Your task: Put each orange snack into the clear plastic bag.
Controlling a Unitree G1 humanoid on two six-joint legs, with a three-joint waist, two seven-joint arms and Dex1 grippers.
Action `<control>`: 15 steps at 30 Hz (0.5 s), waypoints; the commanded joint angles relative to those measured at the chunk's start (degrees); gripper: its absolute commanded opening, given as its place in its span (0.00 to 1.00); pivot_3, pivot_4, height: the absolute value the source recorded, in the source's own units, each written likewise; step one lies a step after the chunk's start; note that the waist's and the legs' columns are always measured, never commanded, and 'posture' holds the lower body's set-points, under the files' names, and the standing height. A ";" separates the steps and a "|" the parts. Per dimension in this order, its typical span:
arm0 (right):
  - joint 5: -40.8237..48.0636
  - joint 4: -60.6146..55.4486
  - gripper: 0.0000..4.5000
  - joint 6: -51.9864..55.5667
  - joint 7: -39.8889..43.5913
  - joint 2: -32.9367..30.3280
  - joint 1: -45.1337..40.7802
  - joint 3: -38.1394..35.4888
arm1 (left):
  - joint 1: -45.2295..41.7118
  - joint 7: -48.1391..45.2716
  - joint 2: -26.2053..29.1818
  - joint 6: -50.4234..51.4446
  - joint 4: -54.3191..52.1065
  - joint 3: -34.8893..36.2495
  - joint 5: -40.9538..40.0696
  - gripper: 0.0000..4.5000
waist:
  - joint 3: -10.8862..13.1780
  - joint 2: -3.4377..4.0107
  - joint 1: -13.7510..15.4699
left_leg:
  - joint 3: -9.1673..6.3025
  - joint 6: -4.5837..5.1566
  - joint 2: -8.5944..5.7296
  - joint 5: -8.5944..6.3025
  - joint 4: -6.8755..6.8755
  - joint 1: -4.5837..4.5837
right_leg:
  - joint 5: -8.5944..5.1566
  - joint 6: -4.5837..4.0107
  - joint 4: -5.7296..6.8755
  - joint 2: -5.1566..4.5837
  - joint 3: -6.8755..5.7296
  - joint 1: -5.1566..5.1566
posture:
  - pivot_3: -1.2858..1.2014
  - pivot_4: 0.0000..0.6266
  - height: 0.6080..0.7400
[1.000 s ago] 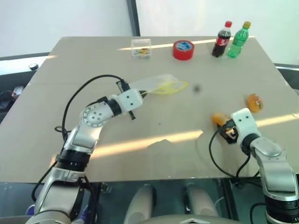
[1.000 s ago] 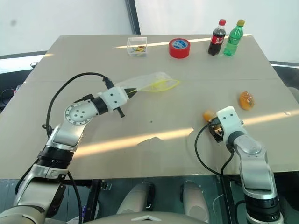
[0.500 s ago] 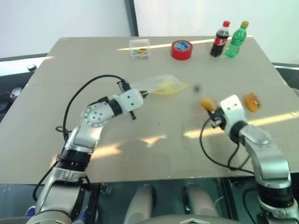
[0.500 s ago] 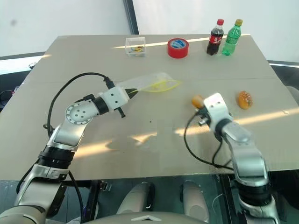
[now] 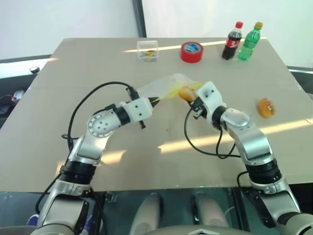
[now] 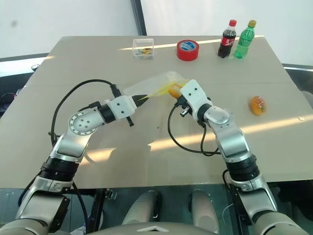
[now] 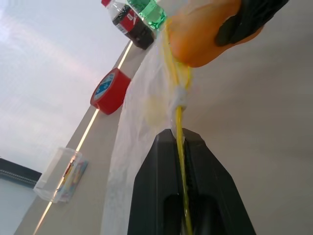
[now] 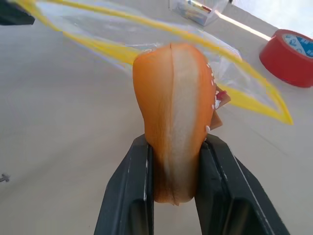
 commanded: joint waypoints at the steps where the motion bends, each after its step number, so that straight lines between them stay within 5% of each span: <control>1: 0.72 -1.30 0.23 -1.76 0.97 -1.01 -1.55 0.18 | 0.43 0.16 0.98 -1.75 -2.86 0.49 0.64 0.00 | 0.00 0.00 0.00 | 0.00 0.00 0.00 0.00 0.00 0.00 | 0.00 0.00 0.00 0.00 0.00 0.00 | 0.52 0.24 1.00; 15: 7.54 -5.76 0.23 3.02 4.65 -4.53 -1.35 -3.75 | 0.31 -0.55 2.79 -5.58 -0.58 -0.93 3.67 0.00 | 0.00 0.00 0.02 | 0.01 0.01 0.00 0.00 0.00 0.00 | 0.00 0.00 0.00 0.00 0.01 0.00 | 0.52 0.24 1.00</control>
